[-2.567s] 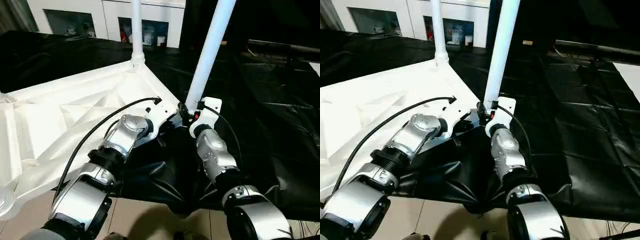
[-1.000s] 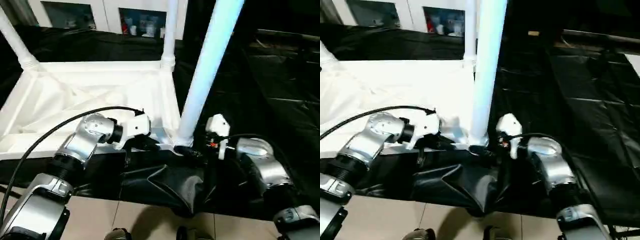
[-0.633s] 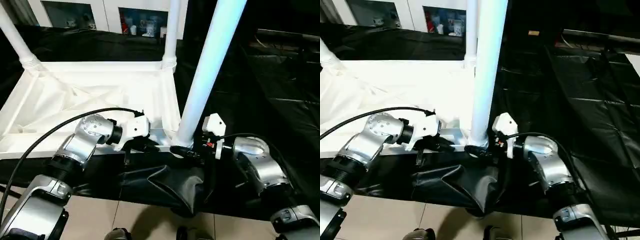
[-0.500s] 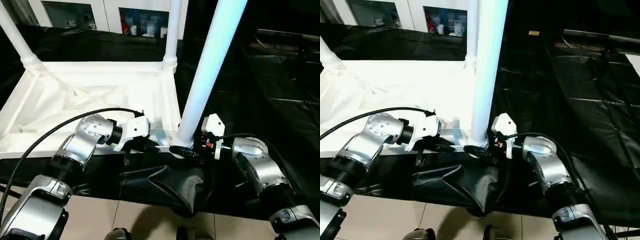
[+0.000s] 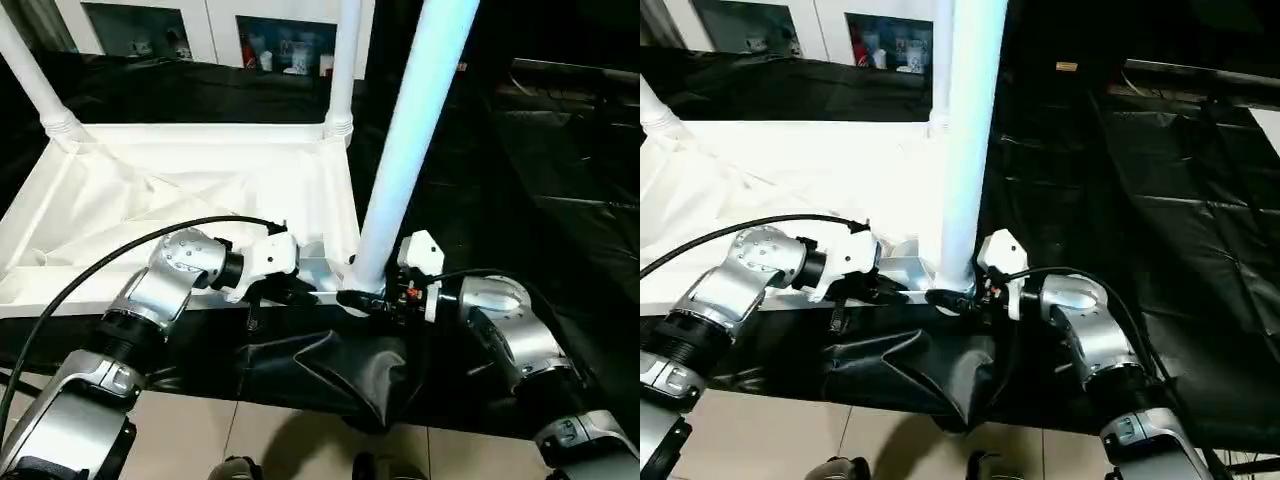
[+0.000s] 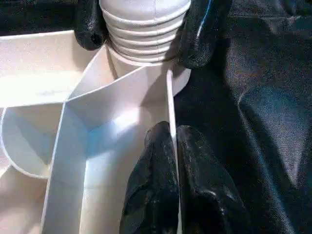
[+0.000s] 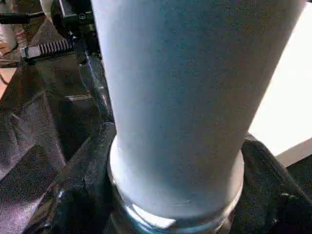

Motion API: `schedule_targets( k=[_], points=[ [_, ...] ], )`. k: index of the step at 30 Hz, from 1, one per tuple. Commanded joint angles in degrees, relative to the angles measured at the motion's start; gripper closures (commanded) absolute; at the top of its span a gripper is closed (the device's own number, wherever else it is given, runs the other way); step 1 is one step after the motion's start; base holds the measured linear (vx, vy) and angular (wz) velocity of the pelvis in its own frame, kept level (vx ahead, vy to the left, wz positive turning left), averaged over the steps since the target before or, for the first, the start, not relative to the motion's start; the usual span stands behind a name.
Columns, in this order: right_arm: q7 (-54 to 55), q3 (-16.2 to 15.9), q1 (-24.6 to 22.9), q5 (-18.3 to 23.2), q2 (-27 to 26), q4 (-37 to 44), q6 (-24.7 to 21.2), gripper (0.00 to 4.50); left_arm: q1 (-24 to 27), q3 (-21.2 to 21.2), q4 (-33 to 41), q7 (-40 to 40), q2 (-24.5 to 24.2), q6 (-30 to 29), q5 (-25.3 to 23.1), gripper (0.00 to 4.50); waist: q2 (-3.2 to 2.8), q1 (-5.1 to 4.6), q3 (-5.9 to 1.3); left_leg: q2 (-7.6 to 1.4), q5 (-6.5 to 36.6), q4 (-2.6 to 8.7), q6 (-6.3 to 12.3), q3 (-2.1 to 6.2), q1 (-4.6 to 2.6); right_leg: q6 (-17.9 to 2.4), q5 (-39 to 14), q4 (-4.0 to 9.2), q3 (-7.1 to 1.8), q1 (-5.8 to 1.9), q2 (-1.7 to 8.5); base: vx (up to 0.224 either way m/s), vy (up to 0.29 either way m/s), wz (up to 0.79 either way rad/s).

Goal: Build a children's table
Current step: Insert table leg to table base, then rotate leg to tighten

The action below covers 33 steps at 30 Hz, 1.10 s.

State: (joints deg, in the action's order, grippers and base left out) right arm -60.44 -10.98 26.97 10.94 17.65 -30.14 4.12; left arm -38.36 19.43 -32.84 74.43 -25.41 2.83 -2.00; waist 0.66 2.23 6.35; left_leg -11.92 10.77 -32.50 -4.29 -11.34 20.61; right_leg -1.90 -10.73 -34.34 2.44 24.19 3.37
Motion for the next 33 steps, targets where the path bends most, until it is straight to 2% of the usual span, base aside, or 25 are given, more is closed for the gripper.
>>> schedule_targets(
  k=[1, 3, 4, 5, 6, 7, 8, 9, 10, 11, 12, 13, 14, 15, 16, 17, 18, 20, 24, 25, 26, 29, 30, 33],
  points=[
    [2.1, 1.0, -1.1, -0.4, -0.5, -1.1, -1.2, 1.73, 0.4, 1.7, -0.8, 0.1, 0.3, 0.6, -1.5, 4.50, 0.17, 0.02, -3.99, -1.29, 3.2, 2.66, 7.08, 0.23, -0.19, -16.1, 2.9, 2.31, -2.55, -3.96, 3.63, 0.000, 0.000, 0.00],
    [4.9, 1.6, -2.0, -0.5, -1.5, -1.5, -1.5, 1.75, -0.1, 1.6, -2.2, -2.2, 0.8, 0.0, -2.6, 4.50, 0.14, -0.02, -3.84, -1.30, 3.8, 2.71, 6.92, 0.22, -0.17, -15.9, 1.7, 2.49, -2.57, -3.85, 3.67, 0.000, 0.000, 0.00],
    [7.1, 2.0, -2.4, -0.9, -2.2, -2.1, -1.3, 1.76, -0.4, 1.5, -3.0, -4.0, 1.1, -0.4, -3.3, 4.50, 0.19, -0.15, -3.54, -1.26, 6.3, 2.95, 5.73, 0.25, -0.37, -15.0, -3.2, 3.12, -2.59, -3.62, 3.76, 0.000, 0.000, 0.00],
    [10.4, 2.6, -2.7, -1.4, -3.3, -2.9, -1.6, 1.76, -0.8, 1.4, -3.9, -6.1, 1.7, -1.3, -3.9, 4.50, 0.18, -0.19, -3.45, -1.30, 7.4, 3.05, 5.09, 0.30, -0.47, -14.7, -5.3, 3.38, -2.64, -3.57, 3.89, 0.000, 0.000, 0.00],
    [18.0, 4.0, -3.3, -2.2, -6.0, -4.7, -2.7, 1.76, -1.5, 0.8, -5.9, -10.4, 3.4, -2.7, -4.8, 4.50, 0.19, -0.32, -3.12, -1.27, 9.1, 3.27, 3.68, 0.32, -0.67, -13.6, -9.8, 3.88, -2.72, -3.20, 3.87, 0.000, 0.000, 0.00],
    [19.8, 4.4, -3.3, -2.3, -6.7, -5.2, -2.9, 1.76, -1.7, 0.6, -6.2, -11.5, 4.0, -3.4, -4.8, 4.50, 0.17, -0.34, -2.96, -1.21, 10.3, 3.33, 2.96, 0.33, -0.91, -12.9, -12.7, 4.27, -2.72, -2.96, 3.93, 0.000, 0.000, 0.00],
    [23.9, 5.0, -3.2, -2.9, -8.2, -6.5, -3.2, 1.76, -2.2, 0.2, -6.9, -14.2, 5.3, -5.1, -5.0, 4.50, 0.15, -0.44, -2.93, -1.20, 12.1, 3.66, 1.52, 0.61, -1.00, -11.5, -18.2, 4.72, -2.69, -3.13, 4.15, 0.000, 0.000, 0.00],
    [23.9, 5.0, -3.2, -2.9, -8.2, -6.5, -3.2, 1.77, -2.2, 0.2, -6.9, -14.2, 5.3, -5.1, -5.0, 4.50, 0.27, -0.57, -2.99, -1.25, 12.4, 3.69, 1.08, 0.64, -1.02, -11.0, -19.5, 4.82, -2.75, -3.10, 4.16, 0.000, 0.000, 0.00],
    [29.6, 5.8, -2.6, -3.9, -10.1, -8.5, -3.3, 1.77, -2.9, 0.1, -7.8, -17.0, 6.9, -6.7, -5.5, 4.50, 0.29, -0.61, -2.97, -1.12, 13.1, 3.75, 0.63, 0.69, -1.15, -9.9, -20.9, 5.06, -2.81, -2.76, 3.98, 0.000, 0.000, 0.00],
    [29.6, 5.8, -2.6, -3.9, -10.1, -8.5, -3.3, 1.77, -2.9, 0.1, -7.8, -17.0, 6.9, -6.7, -5.5, 4.50, 0.22, -0.68, -2.95, -1.19, 13.2, 3.84, 0.48, 0.78, -1.03, -9.9, -20.9, 5.02, -2.85, -2.83, 4.03, 0.000, 0.000, 0.00],
    [34.7, 6.7, -1.7, -4.3, -11.8, -10.5, -3.6, 1.77, -3.8, 0.0, -9.0, -20.8, 8.5, -8.5, -6.4, 4.50, 0.14, -0.85, -3.05, -1.20, 13.2, 3.94, 0.41, 0.80, -0.89, -9.6, -20.6, 5.04, -2.84, -2.82, 4.01, 0.000, 0.000, 0.00],
    [41.3, 8.3, -0.1, -4.3, -14.0, -13.3, -3.8, 1.77, -5.0, -0.5, -10.8, -25.7, 10.9, -11.2, -7.1, 4.50, -0.04, -0.85, -3.25, -1.18, 13.2, 3.96, -0.01, 0.90, -1.01, -9.8, -19.7, 5.01, -2.73, -2.86, 4.01, 0.000, 0.000, 0.00],
    [46.5, 9.6, 1.4, -4.0, -15.8, -15.7, -3.8, 1.77, -6.0, -1.0, -12.3, -29.3, 12.9, -13.1, -7.2, 4.50, 0.08, -1.11, -3.11, -1.26, 13.5, 3.96, -0.45, 0.62, -1.22, -10.1, -19.7, 5.18, -2.88, -2.52, 3.92, 0.000, 0.000, 0.00],
    [46.8, 9.7, 1.5, -4.0, -15.9, -15.8, -3.8, 1.77, -6.1, -1.0, -12.4, -29.5, 13.1, -13.2, -7.2, 4.50, -0.04, -1.03, -3.19, -1.08, 14.1, 3.85, -0.88, 0.78, -1.32, -10.4, -20.1, 5.08, -2.73, -2.47, 3.97, 0.000, 0.000, 0.00],
    [51.9, 11.3, 3.7, -3.1, -18.0, -18.7, -3.4, 1.77, -7.2, -1.5, -14.2, -32.5, 15.4, -14.6, -7.0, 4.50, 0.30, -0.94, -3.34, -0.92, 14.3, 3.82, -0.53, 0.78, -1.16, -9.7, -20.1, 5.22, -2.76, -2.79, 3.93, 0.000, 0.000, 0.00],
    [54.2, 12.1, 4.9, -2.9, -18.9, -19.9, -3.1, 1.77, -7.7, -1.7, -15.3, -33.7, 16.5, -14.6, -7.0, 4.50, 0.25, -0.89, -3.31, -0.87, 14.2, 3.85, -0.37, 0.80, -1.01, -9.6, -19.8, 5.22, -2.77, -2.80, 3.99, 0.000, 0.000, 0.00],
    [54.5, 12.1, 5.1, -3.0, -19.1, -20.1, -3.0, 1.77, -7.8, -1.7, -15.5, -33.8, 16.7, -14.6, -7.0, 4.50, 0.18, -0.92, -3.22, -0.81, 15.0, 3.89, -0.26, 0.77, -1.20, -9.2, -20.7, 5.47, -2.67, -2.52, 3.83, 0.000, 0.000, 0.00],
    [58.0, 12.6, 7.5, -4.1, -20.3, -22.4, -1.9, 1.77, -8.7, -1.9, -17.3, -35.4, 18.2, -14.1, -7.4, 4.50, 0.26, -0.90, -3.62, -0.79, 14.8, 3.77, -0.02, 0.74, -1.27, -9.2, -19.0, 5.32, -2.71, -2.60, 3.78, 0.000, 0.000, 0.00],
    [51.3, 12.2, 8.7, -2.7, -21.4, -22.9, -1.0, 1.77, -8.2, -1.5, -17.5, -33.7, 18.1, -11.0, -7.4, 4.50, 0.60, -0.74, -3.65, -0.84, 14.8, 3.85, 1.50, 0.85, -0.75, -8.7, -19.3, 5.37, -2.59, -2.90, 3.95, 0.000, 0.000, 0.00],
    [49.3, 12.4, 8.8, -2.6, -21.9, -22.4, 1.0, 1.22, -8.2, -1.3, -17.8, -33.3, 17.7, -10.6, -7.8, 4.50, 0.56, -0.70, -3.65, -0.92, 14.8, 3.85, 1.64, 0.83, -0.79, -8.7, -20.0, 5.50, -2.63, -2.76, 4.09, 0.000, 0.000, 0.00],
    [48.8, 12.5, 8.8, -2.5, -22.0, -22.2, 1.5, 1.08, -8.2, -1.2, -17.8, -33.2, 17.6, -10.5, -7.9, 4.50, 0.58, -0.72, -3.63, -0.94, 14.7, 3.90, 1.62, 0.87, -0.71, -8.7, -20.2, 5.50, -2.61, -2.81, 4.09, 0.000, 0.000, 0.00],
    [46.0, 12.7, 8.8, -1.7, -21.8, -21.1, 3.8, 1.01, -8.5, -1.2, -18.3, -32.8, 16.7, -10.0, -8.0, 4.50, 0.76, -0.71, -3.64, -0.94, 14.7, 3.94, 2.30, 0.86, -0.56, -8.5, -21.0, 5.59, -2.57, -2.88, 4.13, 0.000, 0.000, 0.00],
    [44.3, 12.4, 8.6, -1.5, -20.8, -19.7, 4.8, 0.78, -8.4, -0.8, -18.1, -31.6, 16.0, -8.7, -8.1, 4.50, 0.78, -0.65, -3.68, -0.90, 14.0, 3.91, 2.51, 0.85, -0.51, -8.4, -21.3, 5.65, -2.58, -2.90, 4.18, 0.000, 0.000, 0.00],
    [40.0, 11.5, 7.6, -1.0, -18.2, -16.0, 4.4, 0.56, -7.8, -0.4, -16.9, -29.4, 14.6, -7.3, -8.1, 4.50, 0.76, -0.55, -3.94, -0.95, 10.8, 3.80, 3.39, 0.86, -0.05, -9.0, -17.3, 5.20, -2.51, -3.34, 4.03, 0.000, 0.000, 0.00]
  ],
)
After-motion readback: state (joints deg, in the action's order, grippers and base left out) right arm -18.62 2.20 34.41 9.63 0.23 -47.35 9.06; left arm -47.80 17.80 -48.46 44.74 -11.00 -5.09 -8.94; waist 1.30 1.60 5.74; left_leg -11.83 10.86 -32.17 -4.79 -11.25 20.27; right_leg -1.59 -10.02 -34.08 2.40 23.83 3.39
